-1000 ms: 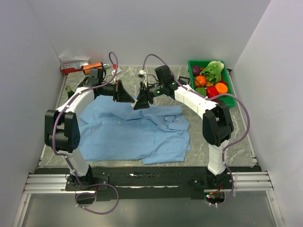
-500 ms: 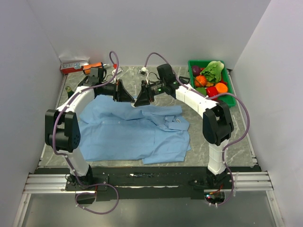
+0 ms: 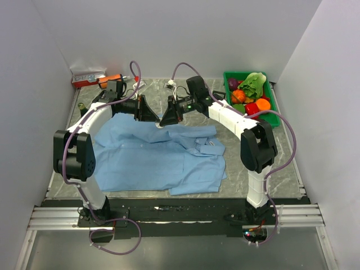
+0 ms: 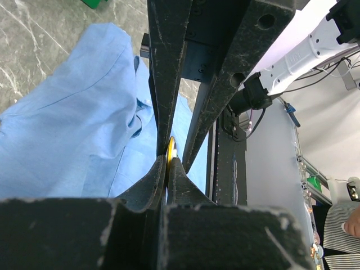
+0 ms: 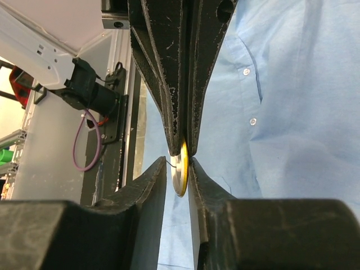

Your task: Remove the brooch from the garment

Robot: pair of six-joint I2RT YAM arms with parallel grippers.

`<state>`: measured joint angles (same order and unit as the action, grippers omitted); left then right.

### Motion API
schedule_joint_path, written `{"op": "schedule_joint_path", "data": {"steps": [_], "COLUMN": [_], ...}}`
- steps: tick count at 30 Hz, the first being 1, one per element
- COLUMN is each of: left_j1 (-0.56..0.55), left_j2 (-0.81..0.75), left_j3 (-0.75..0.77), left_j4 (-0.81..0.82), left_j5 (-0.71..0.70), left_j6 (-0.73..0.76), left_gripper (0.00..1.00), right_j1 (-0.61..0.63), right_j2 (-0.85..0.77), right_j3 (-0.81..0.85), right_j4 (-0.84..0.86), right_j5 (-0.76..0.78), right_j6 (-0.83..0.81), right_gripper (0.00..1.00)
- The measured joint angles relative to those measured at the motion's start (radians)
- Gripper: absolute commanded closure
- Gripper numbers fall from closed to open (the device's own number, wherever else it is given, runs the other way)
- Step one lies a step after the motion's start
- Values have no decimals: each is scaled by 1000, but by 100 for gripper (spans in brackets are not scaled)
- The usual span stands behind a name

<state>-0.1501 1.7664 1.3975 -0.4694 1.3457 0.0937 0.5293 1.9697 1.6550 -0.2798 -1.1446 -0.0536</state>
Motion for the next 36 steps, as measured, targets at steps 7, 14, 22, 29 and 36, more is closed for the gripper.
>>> {"op": "schedule_joint_path", "data": {"steps": [7, 14, 22, 29, 36], "left_j1": [0, 0, 0, 3, 5], "left_j2": [0, 0, 0, 0, 0], "left_j3": [0, -1, -19, -19, -19], "left_j4": [1, 27, 82, 113, 135], "left_j5": [1, 1, 0, 0, -18], "left_j6": [-3, -41, -98, -106, -106], "left_gripper": [99, 99, 99, 99, 99], "right_j1": [0, 0, 0, -6, -16], "right_j2": [0, 0, 0, 5, 18], "right_j3": [0, 0, 0, 0, -8], "right_j4": [0, 1, 14, 64, 124], "right_j5": [8, 28, 49, 58, 52], "right_j6": [-7, -14, 61, 229, 369], "right_gripper": [77, 85, 87, 85, 80]}}
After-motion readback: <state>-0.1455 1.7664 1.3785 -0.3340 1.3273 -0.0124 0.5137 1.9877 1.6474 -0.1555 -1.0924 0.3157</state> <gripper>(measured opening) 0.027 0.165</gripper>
